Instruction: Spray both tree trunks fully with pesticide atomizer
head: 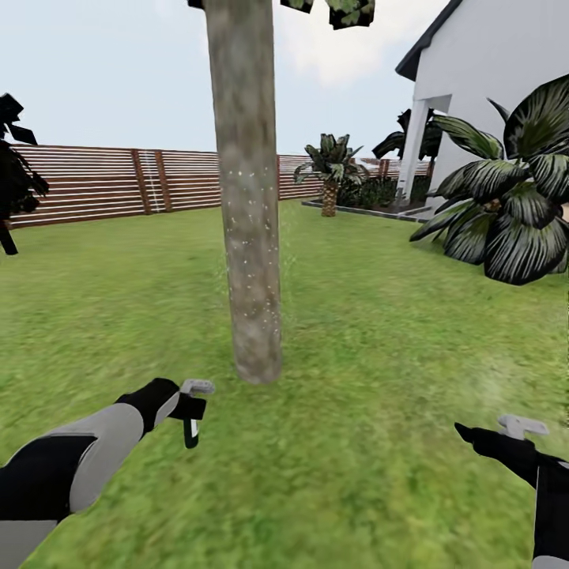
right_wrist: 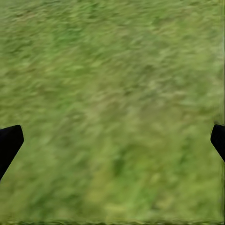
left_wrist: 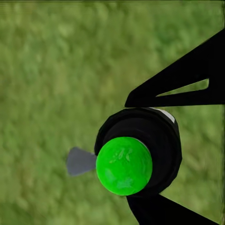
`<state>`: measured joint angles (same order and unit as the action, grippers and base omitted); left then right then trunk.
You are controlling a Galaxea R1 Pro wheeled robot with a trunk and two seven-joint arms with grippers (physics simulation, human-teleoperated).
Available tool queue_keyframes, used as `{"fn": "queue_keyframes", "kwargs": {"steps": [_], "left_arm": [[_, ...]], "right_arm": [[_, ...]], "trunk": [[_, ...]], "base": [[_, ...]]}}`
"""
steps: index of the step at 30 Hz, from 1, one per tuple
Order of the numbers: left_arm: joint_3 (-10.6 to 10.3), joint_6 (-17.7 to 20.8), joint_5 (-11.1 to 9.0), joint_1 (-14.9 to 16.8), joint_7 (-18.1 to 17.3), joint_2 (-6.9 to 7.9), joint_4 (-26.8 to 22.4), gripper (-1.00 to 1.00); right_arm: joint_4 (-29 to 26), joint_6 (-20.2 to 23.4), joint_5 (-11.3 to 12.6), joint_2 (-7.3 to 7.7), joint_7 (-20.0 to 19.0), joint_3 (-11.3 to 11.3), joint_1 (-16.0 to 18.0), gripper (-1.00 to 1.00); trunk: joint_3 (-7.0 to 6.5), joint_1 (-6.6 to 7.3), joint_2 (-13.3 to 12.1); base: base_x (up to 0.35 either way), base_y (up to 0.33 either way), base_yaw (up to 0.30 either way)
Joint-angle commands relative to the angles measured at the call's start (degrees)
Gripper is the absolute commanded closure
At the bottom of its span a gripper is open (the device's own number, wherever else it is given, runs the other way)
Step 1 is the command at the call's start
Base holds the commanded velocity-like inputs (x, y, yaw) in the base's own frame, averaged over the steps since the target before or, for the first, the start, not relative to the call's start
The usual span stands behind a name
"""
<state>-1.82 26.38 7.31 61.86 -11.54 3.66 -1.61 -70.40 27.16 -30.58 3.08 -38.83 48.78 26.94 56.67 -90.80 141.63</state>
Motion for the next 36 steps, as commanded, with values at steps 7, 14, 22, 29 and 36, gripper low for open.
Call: {"fn": "queue_keyframes", "kwargs": {"steps": [7,14,22,29,36], "left_arm": [[0.1,-4.0,-0.1,-0.1,-0.1,-0.04,-0.1,1.0],[0.0,-4.3,-0.1,-0.1,0.0,-0.23,-0.1,1.0],[0.0,-8.8,-0.1,-0.6,-0.1,-4.67,0.1,1.0],[-3.7,-16.8,3.4,-2.6,-19.9,-1.15,-0.3,1.0],[-14.7,-21.3,12.1,-2.6,-39.9,2.53,-6.3,1.0]], "right_arm": [[0.1,0.0,0.0,-0.1,0.1,-0.1,0.0,-1.0],[-0.1,0.0,0.1,-0.01,-0.2,0.0,0.0,-1.0],[-0.3,0.0,0.0,-0.33,-0.1,0.1,0.0,-1.0],[0.1,0.1,0.2,-0.05,-1.2,-4.8,0.0,-1.0],[0.3,0.6,0.5,0.2,-8.1,-29.8,0.0,-1.0]], "trunk": [[0.0,0.0,0.0],[0.0,0.0,0.0],[0.0,0.0,0.0],[0.0,0.0,0.0],[0.0,0.0,0.0]], "base": [[-0.311,0.0,0.003],[-0.125,0.0,0.0],[-0.003,0.0,0.0],[0.0,0.0,0.0],[0.0,0.0,0.0]]}}
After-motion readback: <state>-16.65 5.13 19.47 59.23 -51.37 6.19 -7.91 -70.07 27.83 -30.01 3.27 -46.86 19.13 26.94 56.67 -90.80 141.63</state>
